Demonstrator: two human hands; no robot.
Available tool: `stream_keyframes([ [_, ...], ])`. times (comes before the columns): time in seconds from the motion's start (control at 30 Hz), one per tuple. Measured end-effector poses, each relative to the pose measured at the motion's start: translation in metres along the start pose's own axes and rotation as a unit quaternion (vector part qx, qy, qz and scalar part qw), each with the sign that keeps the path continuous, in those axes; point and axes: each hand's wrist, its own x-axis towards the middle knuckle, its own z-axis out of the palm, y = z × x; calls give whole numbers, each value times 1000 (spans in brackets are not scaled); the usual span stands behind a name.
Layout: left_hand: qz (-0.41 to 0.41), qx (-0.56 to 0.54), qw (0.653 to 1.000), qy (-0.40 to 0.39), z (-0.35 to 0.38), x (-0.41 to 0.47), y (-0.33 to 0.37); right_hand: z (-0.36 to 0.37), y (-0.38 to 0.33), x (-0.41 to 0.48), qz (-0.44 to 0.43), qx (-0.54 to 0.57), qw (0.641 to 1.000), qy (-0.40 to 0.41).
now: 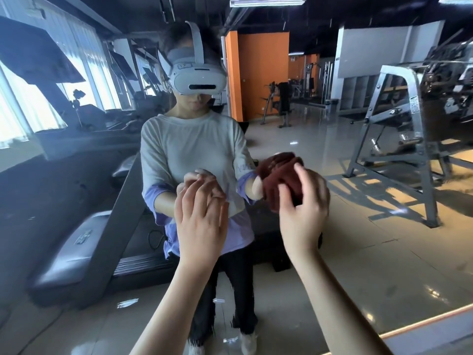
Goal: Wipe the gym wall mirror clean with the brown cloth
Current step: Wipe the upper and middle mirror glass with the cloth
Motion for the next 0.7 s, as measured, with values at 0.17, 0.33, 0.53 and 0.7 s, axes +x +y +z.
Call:
stream_keyframes([
  [0.17,3,-13,1000,-21,0,16,9,6,-6,6,-98,-37,994,-18],
  [0.33,9,30,999,-42,11,16,11,13,-13,68,-84,-20,995,45],
  [0.53,23,83,996,-38,18,12,12,23,-32,65,-234,-33,971,-32],
  [0.7,19,89,995,-37,17,13,12,16,-8,105,-134,-47,988,56],
])
